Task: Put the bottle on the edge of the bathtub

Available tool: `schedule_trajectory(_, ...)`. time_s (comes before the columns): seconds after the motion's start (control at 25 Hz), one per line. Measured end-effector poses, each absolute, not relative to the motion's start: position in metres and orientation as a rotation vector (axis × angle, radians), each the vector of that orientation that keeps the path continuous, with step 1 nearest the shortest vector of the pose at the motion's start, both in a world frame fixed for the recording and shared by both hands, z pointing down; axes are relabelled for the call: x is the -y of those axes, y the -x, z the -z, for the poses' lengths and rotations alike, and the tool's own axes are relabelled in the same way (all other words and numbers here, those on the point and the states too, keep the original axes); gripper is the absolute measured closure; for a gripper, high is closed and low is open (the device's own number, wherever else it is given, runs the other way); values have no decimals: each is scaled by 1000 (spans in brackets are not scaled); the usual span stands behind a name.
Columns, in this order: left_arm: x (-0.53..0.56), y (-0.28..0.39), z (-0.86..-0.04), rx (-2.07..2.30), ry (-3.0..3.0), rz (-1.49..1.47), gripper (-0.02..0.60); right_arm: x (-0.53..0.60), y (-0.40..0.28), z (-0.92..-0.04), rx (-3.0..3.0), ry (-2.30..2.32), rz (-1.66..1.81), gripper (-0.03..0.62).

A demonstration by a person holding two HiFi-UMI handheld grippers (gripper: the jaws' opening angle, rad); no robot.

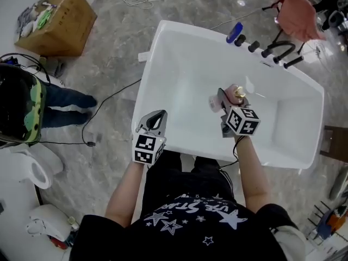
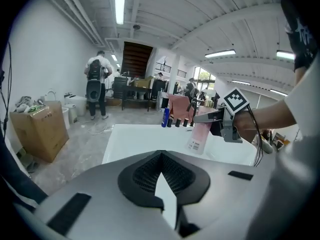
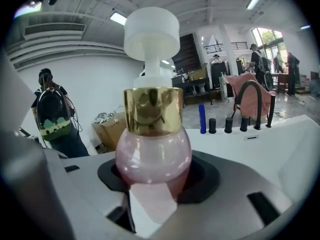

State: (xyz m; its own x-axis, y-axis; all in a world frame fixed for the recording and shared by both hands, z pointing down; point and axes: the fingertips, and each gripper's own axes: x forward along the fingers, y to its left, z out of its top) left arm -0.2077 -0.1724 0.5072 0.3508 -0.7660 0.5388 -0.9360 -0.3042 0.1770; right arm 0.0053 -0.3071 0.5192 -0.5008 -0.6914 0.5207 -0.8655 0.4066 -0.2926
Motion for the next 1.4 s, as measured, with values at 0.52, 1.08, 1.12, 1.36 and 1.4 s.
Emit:
schedule_trajectory(0.52,274,244,-547,1503,-2200,-463,566,436,45,-554,2354,-1494,-724,370)
schedule_trajectory(1.08,342,282,-586,1559,-2163,-422,566,577,87,-591,2390,-1552,-591,370)
schedule_trajectory(1.12,344,285,-589,1561,-2161,-421,566,586,89,-591,2391,-1561,-574,370)
schedule_trajectory(1.36,351,307,-599,1599,-2138,-410,566,638,101,-605,2349,-1639,-514,372)
schedule_trajectory(1.4,352,310,-599,1603,-2136,-403,566,645,101,-607,2336,-1653,-511,372)
